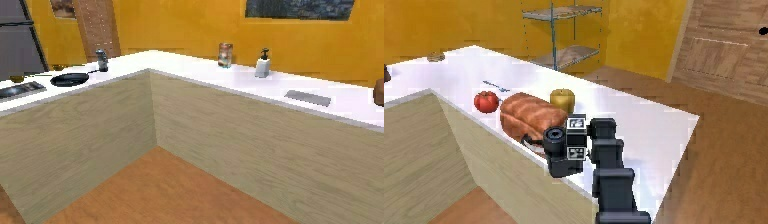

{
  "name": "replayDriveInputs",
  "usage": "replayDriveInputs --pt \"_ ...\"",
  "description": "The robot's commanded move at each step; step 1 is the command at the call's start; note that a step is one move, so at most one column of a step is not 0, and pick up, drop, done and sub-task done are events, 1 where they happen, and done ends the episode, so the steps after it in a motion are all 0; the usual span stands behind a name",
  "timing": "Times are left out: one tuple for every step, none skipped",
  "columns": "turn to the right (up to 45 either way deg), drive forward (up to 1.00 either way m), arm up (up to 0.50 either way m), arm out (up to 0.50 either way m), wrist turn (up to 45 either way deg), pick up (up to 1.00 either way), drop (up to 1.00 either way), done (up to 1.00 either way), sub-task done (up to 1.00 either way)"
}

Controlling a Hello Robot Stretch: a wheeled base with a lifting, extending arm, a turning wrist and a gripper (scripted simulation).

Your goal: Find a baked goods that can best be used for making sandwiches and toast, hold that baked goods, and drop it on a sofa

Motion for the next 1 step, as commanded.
replayDriveInputs --pt "0.0 0.0 0.0 0.0 0.0 1.0 0.0 0.0 0.0"
